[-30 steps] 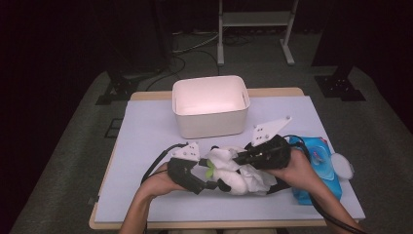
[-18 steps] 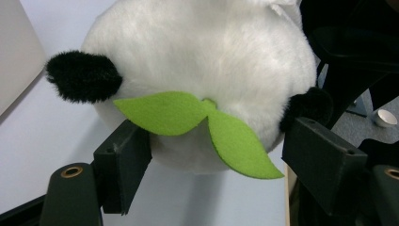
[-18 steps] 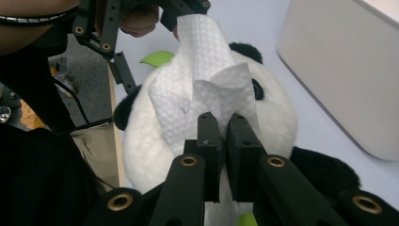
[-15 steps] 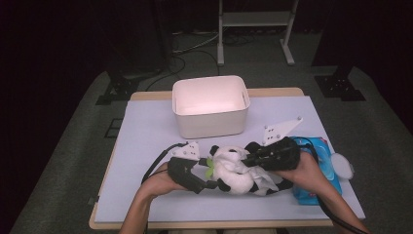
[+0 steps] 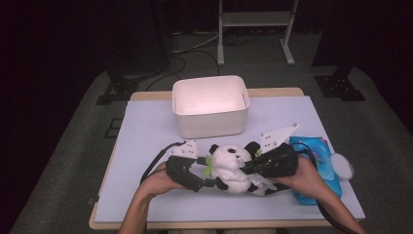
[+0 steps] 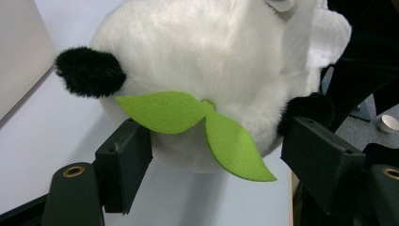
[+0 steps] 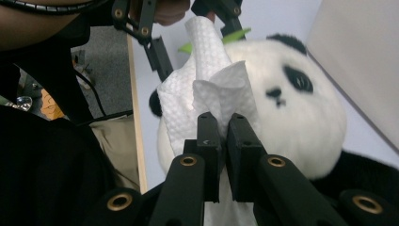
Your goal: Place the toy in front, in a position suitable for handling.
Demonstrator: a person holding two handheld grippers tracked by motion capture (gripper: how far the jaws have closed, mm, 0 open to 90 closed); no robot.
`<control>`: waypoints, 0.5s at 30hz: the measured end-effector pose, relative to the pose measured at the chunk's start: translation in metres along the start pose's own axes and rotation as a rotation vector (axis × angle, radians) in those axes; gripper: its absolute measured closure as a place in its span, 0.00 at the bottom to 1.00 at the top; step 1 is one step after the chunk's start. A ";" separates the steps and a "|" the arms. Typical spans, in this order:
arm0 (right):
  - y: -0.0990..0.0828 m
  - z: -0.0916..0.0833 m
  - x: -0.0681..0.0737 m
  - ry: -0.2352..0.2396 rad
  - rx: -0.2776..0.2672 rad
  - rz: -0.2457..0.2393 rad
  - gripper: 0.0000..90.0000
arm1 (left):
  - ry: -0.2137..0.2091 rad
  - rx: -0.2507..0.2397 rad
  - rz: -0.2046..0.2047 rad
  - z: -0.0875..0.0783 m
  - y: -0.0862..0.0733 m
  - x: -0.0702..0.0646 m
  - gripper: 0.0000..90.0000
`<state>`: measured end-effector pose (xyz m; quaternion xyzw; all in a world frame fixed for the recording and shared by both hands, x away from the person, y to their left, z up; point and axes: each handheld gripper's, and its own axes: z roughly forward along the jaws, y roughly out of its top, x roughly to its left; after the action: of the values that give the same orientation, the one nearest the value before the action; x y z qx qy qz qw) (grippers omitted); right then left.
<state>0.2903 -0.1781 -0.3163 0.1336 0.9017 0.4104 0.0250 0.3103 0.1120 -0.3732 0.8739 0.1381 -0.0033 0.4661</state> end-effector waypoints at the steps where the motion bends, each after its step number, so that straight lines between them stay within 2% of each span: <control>1: -0.003 -0.001 0.000 -0.001 -0.001 0.002 0.93 | -0.001 0.002 -0.003 0.000 0.000 0.001 0.27; 8: -0.021 -0.003 -0.004 0.001 0.010 0.046 0.93 | -0.001 0.008 0.006 0.000 -0.002 0.001 0.27; 15: -0.006 -0.006 -0.006 -0.024 -0.016 0.030 0.93 | -0.008 0.020 0.029 0.001 -0.002 0.000 0.28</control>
<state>0.2937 -0.1876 -0.3169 0.1517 0.8959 0.4165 0.0309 0.3093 0.1125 -0.3755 0.8803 0.1236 -0.0017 0.4580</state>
